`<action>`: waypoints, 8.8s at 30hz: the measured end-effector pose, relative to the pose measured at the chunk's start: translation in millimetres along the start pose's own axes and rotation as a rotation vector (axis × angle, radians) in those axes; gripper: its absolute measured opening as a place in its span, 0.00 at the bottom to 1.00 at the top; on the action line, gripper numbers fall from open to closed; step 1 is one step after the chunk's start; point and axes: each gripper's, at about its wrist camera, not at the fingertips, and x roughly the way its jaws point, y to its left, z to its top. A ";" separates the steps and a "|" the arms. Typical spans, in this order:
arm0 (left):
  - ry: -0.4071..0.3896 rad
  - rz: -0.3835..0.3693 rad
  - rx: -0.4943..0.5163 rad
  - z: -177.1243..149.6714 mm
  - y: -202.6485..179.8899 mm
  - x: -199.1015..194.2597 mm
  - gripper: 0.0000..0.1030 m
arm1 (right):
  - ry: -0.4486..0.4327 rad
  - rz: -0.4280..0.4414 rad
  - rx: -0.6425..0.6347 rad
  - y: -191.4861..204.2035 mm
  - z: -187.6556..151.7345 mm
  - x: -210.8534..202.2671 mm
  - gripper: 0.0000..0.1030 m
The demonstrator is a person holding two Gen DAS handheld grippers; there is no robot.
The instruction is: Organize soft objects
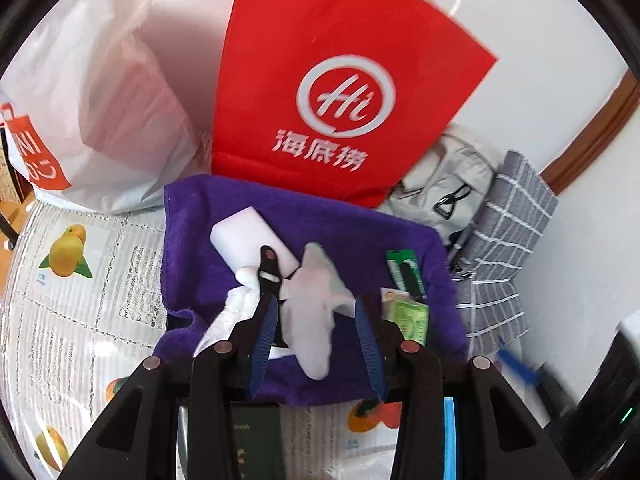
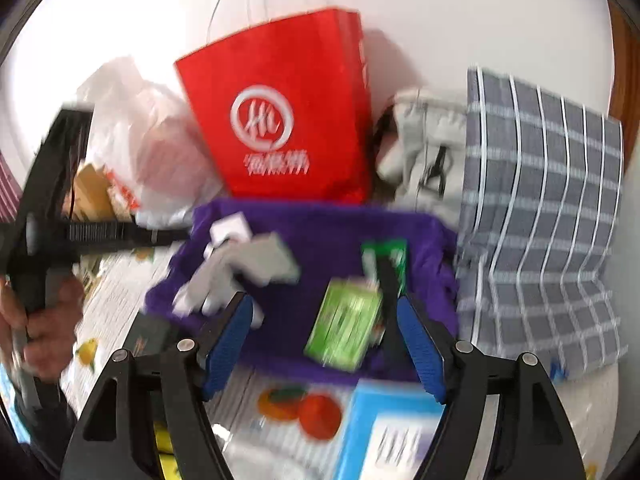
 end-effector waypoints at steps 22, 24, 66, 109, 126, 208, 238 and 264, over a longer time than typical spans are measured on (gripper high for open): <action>-0.095 0.038 0.088 -142.6 34.5 -93.0 0.47 | 0.205 0.104 0.128 65.3 -157.9 -13.3 0.72; -0.103 0.029 0.076 -161.3 42.2 -95.3 0.47 | 0.193 0.077 0.126 67.6 -159.1 -7.7 0.72; 0.084 0.073 0.058 -257.0 4.5 -46.6 0.47 | 0.032 -0.074 -0.055 0.9 -278.4 -106.9 0.76; 0.101 0.199 0.280 -256.2 -54.1 12.3 0.42 | 0.027 -0.178 0.032 -17.0 -274.3 -80.8 0.10; 0.024 0.144 0.140 -257.2 -5.2 -62.4 0.42 | -0.005 -0.051 0.085 -3.4 -251.1 -123.2 0.08; -0.044 0.188 0.093 12.9 19.5 24.5 0.45 | -0.029 -0.040 0.053 -39.9 40.3 45.4 0.10; 0.073 0.129 0.069 14.3 35.2 56.2 0.49 | 0.151 0.004 0.065 -54.0 23.0 112.5 0.21; 0.064 0.112 0.058 16.2 32.7 45.7 0.69 | 0.089 -0.007 0.056 -50.7 26.0 91.7 0.82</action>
